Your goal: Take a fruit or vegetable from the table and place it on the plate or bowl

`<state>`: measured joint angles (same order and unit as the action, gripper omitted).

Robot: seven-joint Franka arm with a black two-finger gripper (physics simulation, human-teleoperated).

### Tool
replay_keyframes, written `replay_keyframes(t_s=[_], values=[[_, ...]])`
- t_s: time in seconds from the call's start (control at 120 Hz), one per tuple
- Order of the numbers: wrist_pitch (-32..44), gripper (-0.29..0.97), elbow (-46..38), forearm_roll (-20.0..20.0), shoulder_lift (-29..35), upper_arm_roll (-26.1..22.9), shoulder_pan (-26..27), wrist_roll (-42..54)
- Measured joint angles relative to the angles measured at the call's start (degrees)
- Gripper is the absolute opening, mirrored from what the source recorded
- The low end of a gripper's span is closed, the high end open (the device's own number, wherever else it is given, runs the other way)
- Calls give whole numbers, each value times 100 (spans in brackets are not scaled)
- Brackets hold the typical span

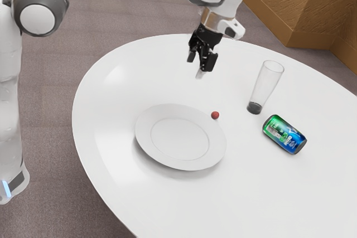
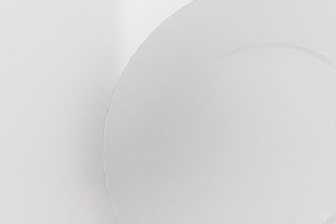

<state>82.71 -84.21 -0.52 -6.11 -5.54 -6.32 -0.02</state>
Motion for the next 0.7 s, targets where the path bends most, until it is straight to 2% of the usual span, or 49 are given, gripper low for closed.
replay_keyframes(t_s=[0.25,0.7], values=[[823,68,-299,-303,-338,61,-118,475],[1993,68,-301,-255,-1083,40,-77,1134]])
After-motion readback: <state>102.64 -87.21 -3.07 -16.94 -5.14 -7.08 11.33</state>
